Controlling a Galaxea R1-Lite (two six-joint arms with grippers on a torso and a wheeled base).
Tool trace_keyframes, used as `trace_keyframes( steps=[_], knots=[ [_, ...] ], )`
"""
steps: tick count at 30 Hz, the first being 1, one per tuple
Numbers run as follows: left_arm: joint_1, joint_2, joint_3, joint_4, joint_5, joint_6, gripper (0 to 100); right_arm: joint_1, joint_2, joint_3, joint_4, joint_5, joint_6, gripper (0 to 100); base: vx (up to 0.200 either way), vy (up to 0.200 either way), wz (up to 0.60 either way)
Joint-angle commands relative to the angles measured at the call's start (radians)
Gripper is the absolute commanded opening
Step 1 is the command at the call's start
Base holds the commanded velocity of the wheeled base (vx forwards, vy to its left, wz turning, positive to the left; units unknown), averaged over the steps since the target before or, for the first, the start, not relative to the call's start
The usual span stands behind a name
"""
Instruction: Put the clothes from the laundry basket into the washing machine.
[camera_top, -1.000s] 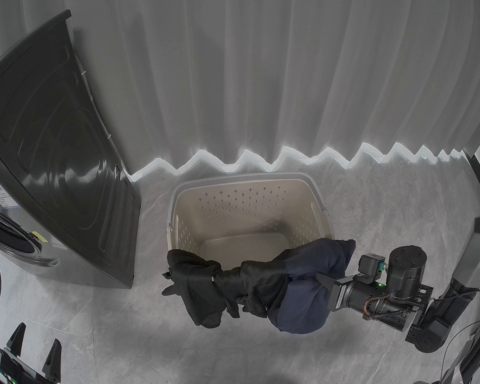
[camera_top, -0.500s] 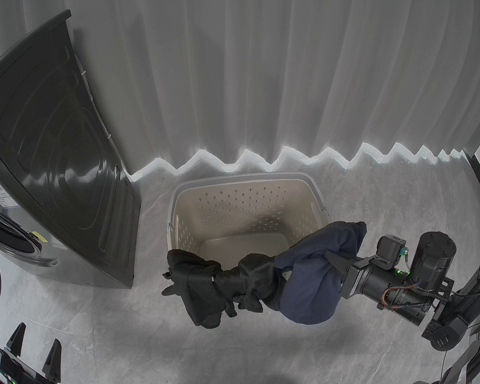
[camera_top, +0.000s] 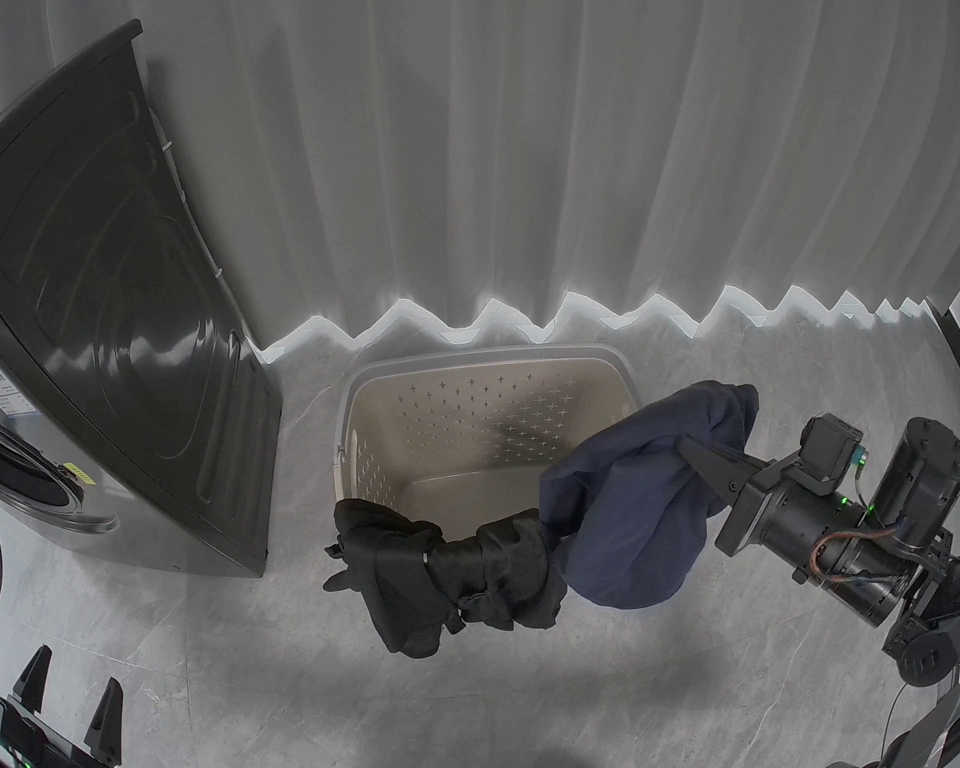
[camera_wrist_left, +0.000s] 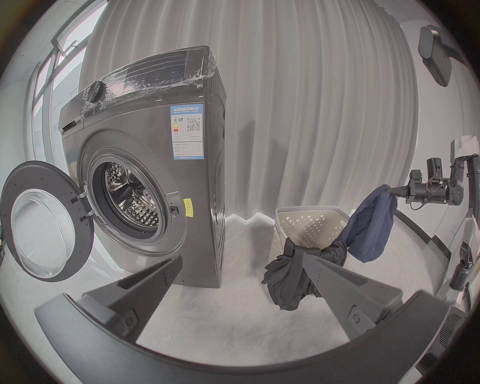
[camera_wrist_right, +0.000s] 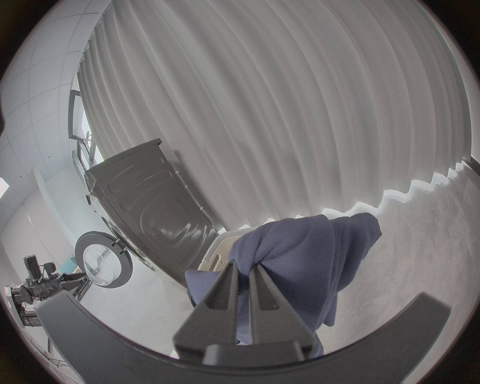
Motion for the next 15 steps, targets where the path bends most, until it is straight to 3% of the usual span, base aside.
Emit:
trace_keyframes(
  steps=[1, 15],
  knots=[
    [0.000, -0.012, 0.018, 0.000, 0.001, 0.000, 100, 0.006, -0.048, -0.006, 0.001, 0.001, -0.011, 0, 0.000, 0.000, 0.00],
    [0.000, -0.012, 0.018, 0.000, 0.001, 0.000, 100, 0.007, -0.040, 0.006, -0.010, 0.001, -0.010, 0, -0.200, 0.000, 0.00]
  ],
)
